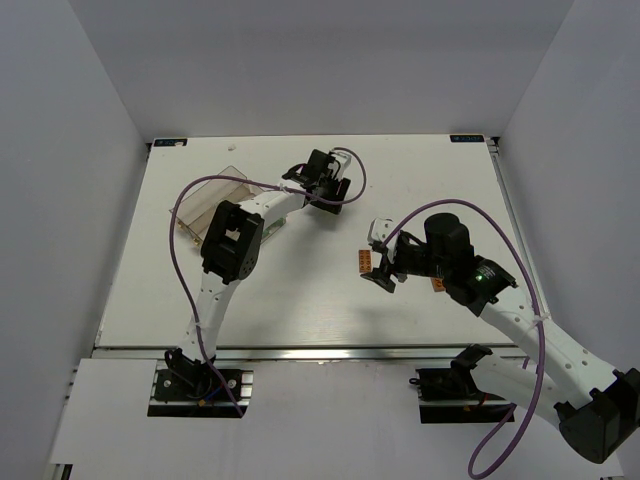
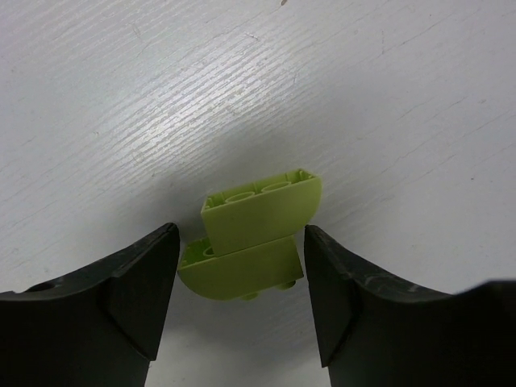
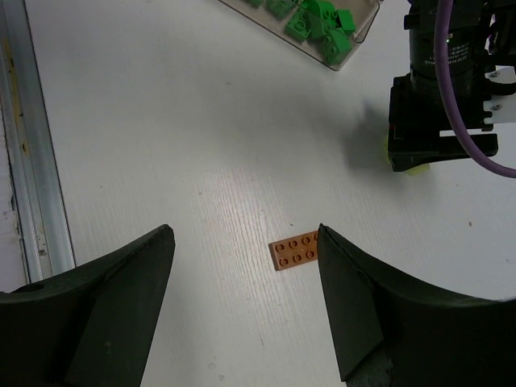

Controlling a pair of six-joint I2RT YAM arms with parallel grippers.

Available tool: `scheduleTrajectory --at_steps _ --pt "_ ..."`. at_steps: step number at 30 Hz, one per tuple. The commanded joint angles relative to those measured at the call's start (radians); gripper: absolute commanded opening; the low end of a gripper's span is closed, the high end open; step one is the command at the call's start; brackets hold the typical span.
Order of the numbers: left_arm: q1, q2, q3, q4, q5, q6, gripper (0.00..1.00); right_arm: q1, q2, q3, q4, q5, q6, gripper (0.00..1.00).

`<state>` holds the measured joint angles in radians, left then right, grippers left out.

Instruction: Sort the legos into containers by color

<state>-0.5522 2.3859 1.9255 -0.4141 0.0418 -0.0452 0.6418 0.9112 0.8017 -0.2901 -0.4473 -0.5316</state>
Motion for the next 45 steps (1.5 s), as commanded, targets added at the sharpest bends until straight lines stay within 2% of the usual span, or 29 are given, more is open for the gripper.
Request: scheduleTrajectory --at_steps 1,11,16,25,32,34,35,37,39,43,45 --pt "-0.005 -0.020 0.012 -0.025 0.030 -0.004 0.70 0.004 -0.008 0.011 0.011 0.002 -0.005 0.77" --pt "-0.006 -0.154 -0.112 -0.006 0.093 -0.018 0.54 0.004 -0.003 0.011 0.026 0.024 0.013 0.77" --pt "-0.006 -0.257 -0.246 0.024 0.113 -0.025 0.54 0.002 -0.015 -0.002 0.087 0.067 0.068 0.77" --pt "-0.012 -0.502 -0.489 0.104 0.188 -0.094 0.52 -0.002 -0.095 -0.056 0.258 0.288 0.326 0.77" --pt "-0.014 -0.687 -0.644 0.120 0.202 -0.125 0.52 -0.013 -0.035 -0.027 0.221 0.225 0.397 0.77" --pt "-0.014 -0.723 -0.669 0.115 0.216 -0.142 0.52 -0.013 -0.017 0.004 0.183 0.147 0.307 0.80" --pt "-0.014 -0.755 -0.690 0.113 0.231 -0.142 0.52 -0.013 0.001 0.020 0.154 0.116 0.251 0.87" --pt "-0.014 -0.792 -0.714 0.107 0.231 -0.131 0.52 -0.016 0.015 0.063 0.123 0.145 0.168 0.89" --pt "-0.014 -0.846 -0.755 0.100 0.186 -0.105 0.51 -0.042 0.032 0.076 0.153 0.174 0.200 0.89" --pt "-0.014 -0.915 -0.835 0.126 0.147 -0.067 0.51 -0.143 0.103 0.145 0.166 0.008 0.376 0.89" --pt "-0.018 -0.951 -0.868 0.167 0.158 -0.042 0.50 -0.149 0.176 0.169 0.152 -0.040 0.474 0.89"
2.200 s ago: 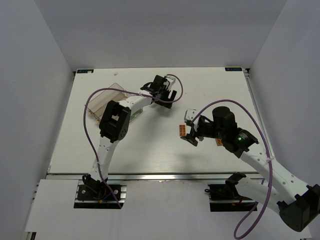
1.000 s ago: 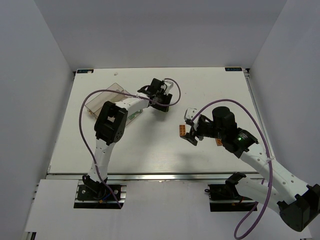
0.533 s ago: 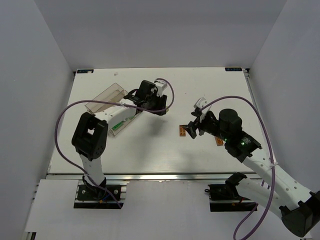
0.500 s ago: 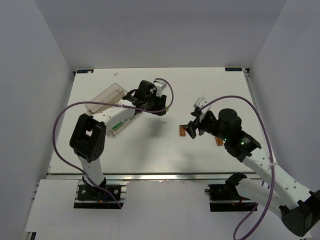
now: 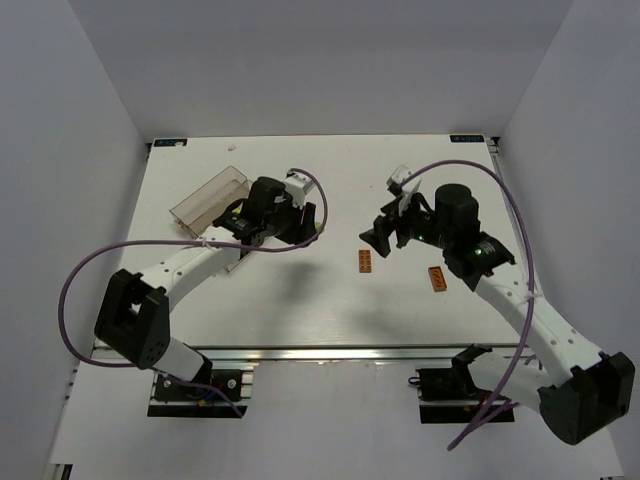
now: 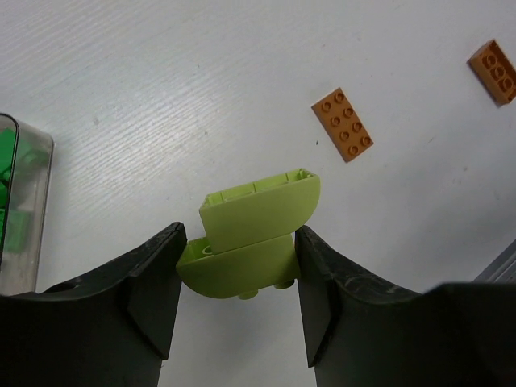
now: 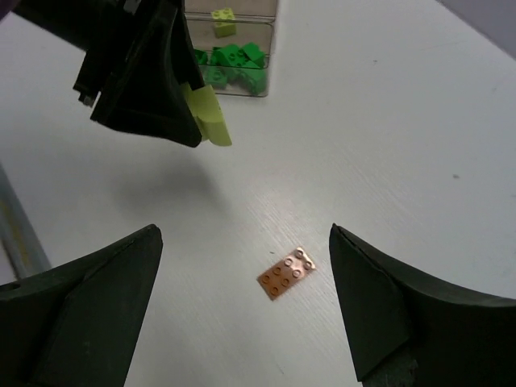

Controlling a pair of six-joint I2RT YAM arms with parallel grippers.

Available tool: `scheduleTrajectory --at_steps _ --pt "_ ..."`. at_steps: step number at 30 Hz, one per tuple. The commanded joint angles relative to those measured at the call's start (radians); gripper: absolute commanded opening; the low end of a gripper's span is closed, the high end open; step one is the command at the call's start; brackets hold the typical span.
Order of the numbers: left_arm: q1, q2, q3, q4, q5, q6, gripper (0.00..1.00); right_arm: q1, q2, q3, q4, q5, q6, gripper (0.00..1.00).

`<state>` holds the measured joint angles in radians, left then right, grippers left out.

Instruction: Sort the legos into containers by color

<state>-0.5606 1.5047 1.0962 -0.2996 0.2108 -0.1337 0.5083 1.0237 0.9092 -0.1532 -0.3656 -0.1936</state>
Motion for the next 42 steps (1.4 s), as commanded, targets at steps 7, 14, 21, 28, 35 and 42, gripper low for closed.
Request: scheduleTrajectory --at_steps 7,14,21,28,35,42 --pt "-0.059 -0.210 -0.165 0.168 -0.022 0.132 0.50 -0.076 0.237 0.161 0.078 -0.402 0.428 0.89" --pt "-0.110 -0.372 -0.278 0.267 -0.028 0.212 0.48 -0.102 0.378 0.177 0.211 -0.550 0.661 0.86" --pt "-0.128 -0.390 -0.289 0.286 -0.024 0.236 0.44 -0.100 0.432 0.165 0.336 -0.636 0.790 0.79" --pt "-0.131 -0.383 -0.288 0.289 -0.016 0.238 0.44 -0.088 0.441 0.152 0.408 -0.690 0.899 0.79" --pt "-0.131 -0.389 -0.288 0.287 0.002 0.232 0.44 -0.034 0.476 0.160 0.368 -0.633 0.884 0.78" --pt "-0.131 -0.388 -0.286 0.287 0.016 0.227 0.44 -0.027 0.535 0.212 0.350 -0.622 0.881 0.77"
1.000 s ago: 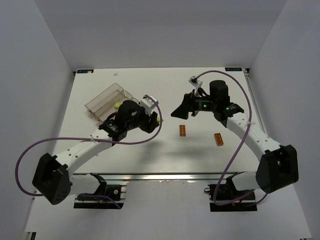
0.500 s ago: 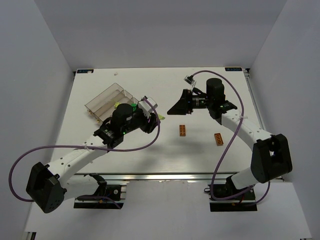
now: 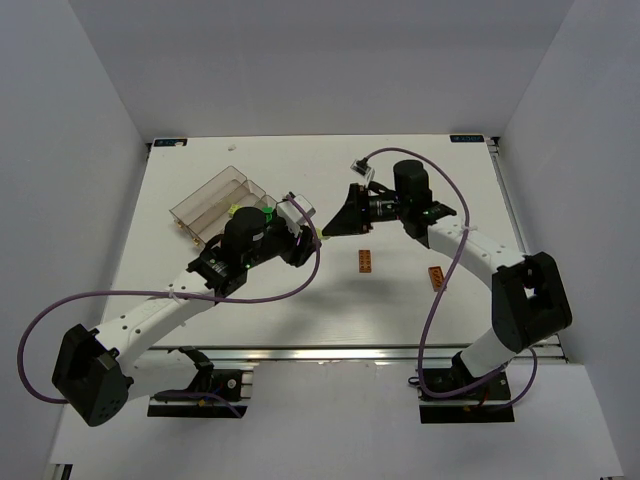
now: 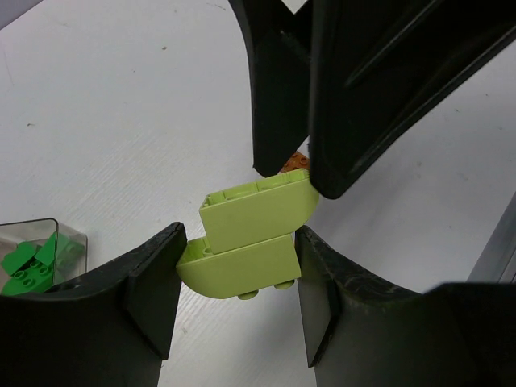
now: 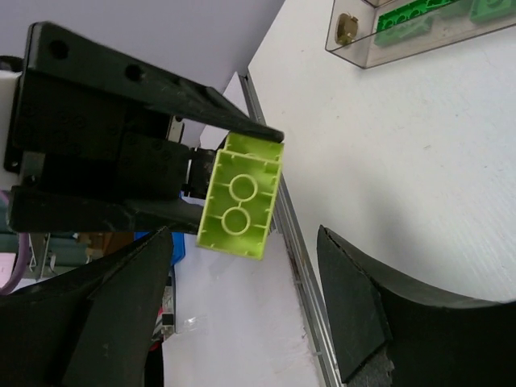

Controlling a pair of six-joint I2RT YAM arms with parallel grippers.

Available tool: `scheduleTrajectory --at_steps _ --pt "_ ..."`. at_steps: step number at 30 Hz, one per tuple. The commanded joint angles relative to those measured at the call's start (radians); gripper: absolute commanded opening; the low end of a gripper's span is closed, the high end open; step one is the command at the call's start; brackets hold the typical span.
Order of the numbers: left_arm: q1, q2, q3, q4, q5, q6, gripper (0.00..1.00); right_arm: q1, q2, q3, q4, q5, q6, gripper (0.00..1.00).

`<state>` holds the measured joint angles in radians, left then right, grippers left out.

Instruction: Sort the legos into containers by color

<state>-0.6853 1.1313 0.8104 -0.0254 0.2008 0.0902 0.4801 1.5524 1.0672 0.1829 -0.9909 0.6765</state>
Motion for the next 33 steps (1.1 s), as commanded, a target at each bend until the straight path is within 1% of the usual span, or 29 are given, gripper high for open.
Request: scheduleTrajectory --at_steps 1,10,13,21,23,25,27,28,29,30,31,33 --pt "-0.008 -0.013 -0.002 0.013 0.028 0.003 0.44 0.002 0.014 0.060 0.013 0.005 0.012 0.77" --pt "-0.008 0.001 -0.001 0.010 0.032 0.005 0.44 0.025 0.047 0.089 0.020 0.012 0.037 0.74" --pt "-0.008 0.004 0.003 0.009 0.028 0.006 0.44 0.038 0.055 0.094 0.026 0.009 0.047 0.70" --pt "-0.008 0.004 0.001 0.010 0.026 0.006 0.44 0.054 0.057 0.086 0.009 0.011 0.035 0.67" --pt "-0.008 0.002 0.001 0.010 0.026 0.008 0.44 0.055 0.055 0.085 0.001 0.012 0.031 0.63" --pt "-0.008 0.002 0.001 0.009 0.026 0.009 0.44 0.055 0.055 0.086 0.000 0.012 0.028 0.56" --pt "-0.008 0.004 0.001 0.008 0.029 0.009 0.44 0.055 0.054 0.085 0.000 0.015 0.024 0.52" --pt "-0.008 0.004 0.003 0.008 0.028 0.008 0.44 0.055 0.055 0.086 0.001 0.015 0.024 0.48" --pt "-0.008 0.004 0.003 0.007 0.029 0.009 0.44 0.055 0.055 0.088 0.003 0.017 0.023 0.47" --pt "-0.008 0.004 0.001 0.007 0.028 0.009 0.44 0.055 0.058 0.088 0.004 0.017 0.023 0.44" --pt "-0.008 0.002 0.001 0.007 0.029 0.009 0.44 0.055 0.058 0.089 0.006 0.015 0.023 0.33" --pt "-0.008 0.001 0.001 0.005 0.028 0.008 0.44 0.054 0.058 0.088 0.015 0.011 0.021 0.24"
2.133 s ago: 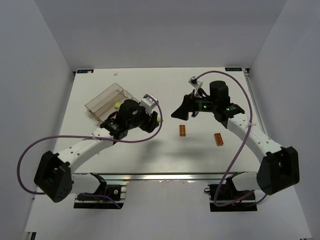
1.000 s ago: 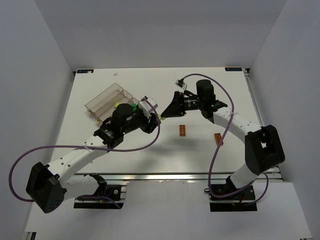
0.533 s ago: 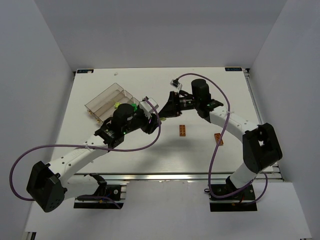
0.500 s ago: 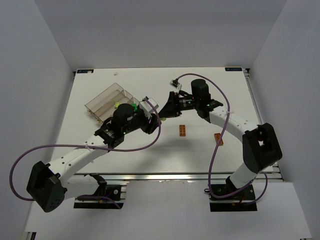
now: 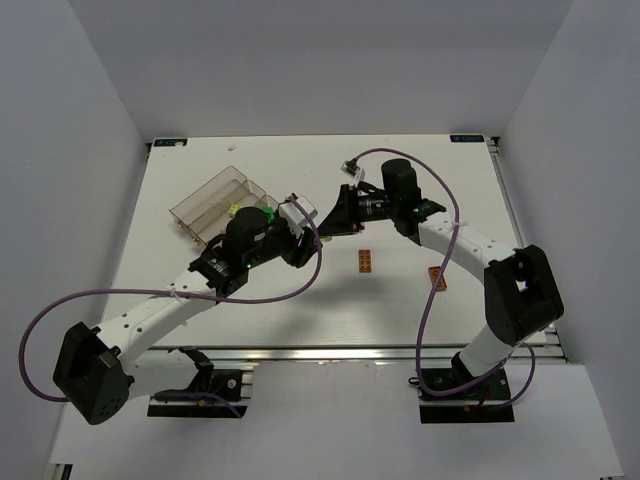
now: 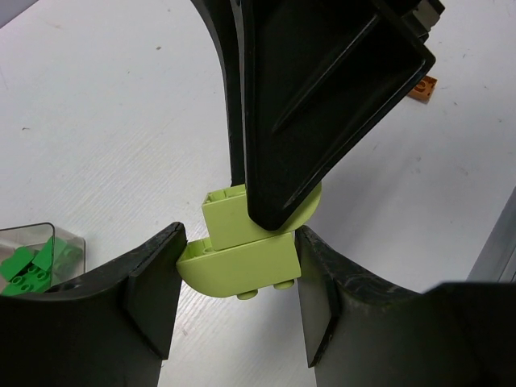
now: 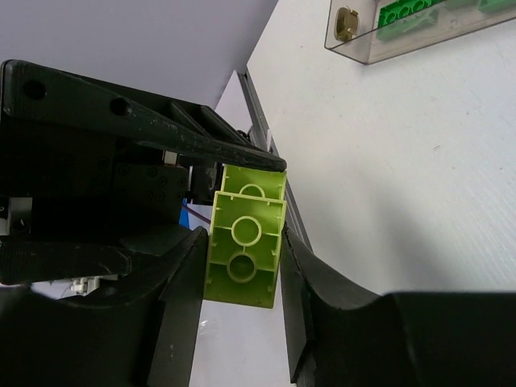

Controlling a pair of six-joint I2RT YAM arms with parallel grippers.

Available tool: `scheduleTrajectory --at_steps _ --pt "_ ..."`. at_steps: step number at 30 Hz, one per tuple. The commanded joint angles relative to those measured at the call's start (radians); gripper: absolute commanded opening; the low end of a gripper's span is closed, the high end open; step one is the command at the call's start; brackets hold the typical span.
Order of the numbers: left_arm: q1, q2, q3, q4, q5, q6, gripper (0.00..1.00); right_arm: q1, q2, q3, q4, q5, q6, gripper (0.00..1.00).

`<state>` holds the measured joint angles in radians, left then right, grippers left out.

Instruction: Sort the legos into containers by color

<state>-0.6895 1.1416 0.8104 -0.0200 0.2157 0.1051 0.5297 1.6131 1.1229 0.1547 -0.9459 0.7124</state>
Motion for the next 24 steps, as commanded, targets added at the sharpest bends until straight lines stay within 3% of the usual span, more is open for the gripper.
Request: scheduleTrajectory --at_steps 1,5,19,24 --pt "-0.004 -0.008 0.001 0.000 0.014 -0.007 0.44 0.004 -0.002 0.034 0.045 -0.034 -0.013 0.14" --pt "-0.004 -0.009 0.003 -0.003 0.011 -0.004 0.44 -0.010 -0.013 0.041 0.058 -0.025 -0.013 0.00" --pt "-0.004 0.000 0.006 -0.011 0.016 -0.002 0.44 -0.140 -0.010 0.063 0.098 -0.050 0.007 0.00" --pt "-0.002 0.004 0.009 -0.014 -0.040 0.001 0.44 -0.149 -0.012 0.049 0.097 -0.041 -0.013 0.00"
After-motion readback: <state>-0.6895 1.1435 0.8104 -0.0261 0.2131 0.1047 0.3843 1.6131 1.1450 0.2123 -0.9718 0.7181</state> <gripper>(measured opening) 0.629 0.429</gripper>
